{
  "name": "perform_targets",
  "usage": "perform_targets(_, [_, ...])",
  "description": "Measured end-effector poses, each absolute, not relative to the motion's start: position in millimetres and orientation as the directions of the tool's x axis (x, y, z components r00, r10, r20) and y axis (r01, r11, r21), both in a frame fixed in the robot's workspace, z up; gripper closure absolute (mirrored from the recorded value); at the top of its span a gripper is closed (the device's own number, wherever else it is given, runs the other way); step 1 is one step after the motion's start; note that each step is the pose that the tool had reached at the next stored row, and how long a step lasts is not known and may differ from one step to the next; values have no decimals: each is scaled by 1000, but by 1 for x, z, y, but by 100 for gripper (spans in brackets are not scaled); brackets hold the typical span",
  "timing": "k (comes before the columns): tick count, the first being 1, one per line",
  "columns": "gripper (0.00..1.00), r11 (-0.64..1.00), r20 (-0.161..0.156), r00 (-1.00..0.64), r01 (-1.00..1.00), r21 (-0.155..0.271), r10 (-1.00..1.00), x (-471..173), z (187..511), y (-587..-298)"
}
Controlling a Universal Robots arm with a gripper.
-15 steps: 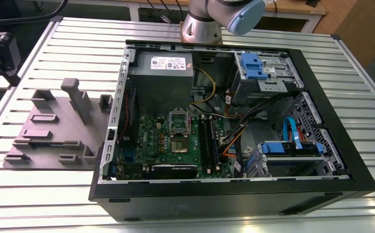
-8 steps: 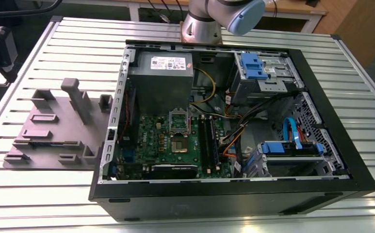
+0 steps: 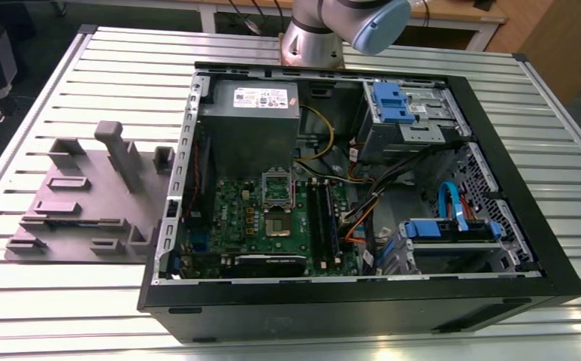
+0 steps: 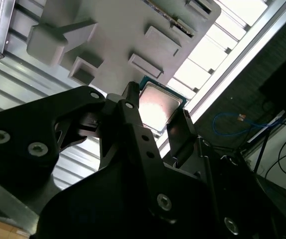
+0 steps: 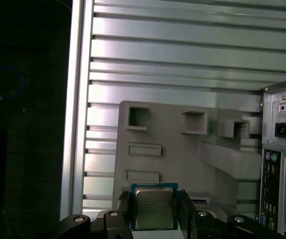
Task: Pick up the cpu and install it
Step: 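Pick up the cpu and move it towards the insertion slot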
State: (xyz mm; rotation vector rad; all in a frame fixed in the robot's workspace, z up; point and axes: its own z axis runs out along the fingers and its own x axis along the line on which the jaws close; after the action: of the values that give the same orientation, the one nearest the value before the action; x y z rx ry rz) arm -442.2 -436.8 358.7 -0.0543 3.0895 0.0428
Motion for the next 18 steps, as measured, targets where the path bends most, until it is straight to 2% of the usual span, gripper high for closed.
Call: perform_targets(18, [53, 999, -52, -998, -36, 27, -34, -438, 365, -437])
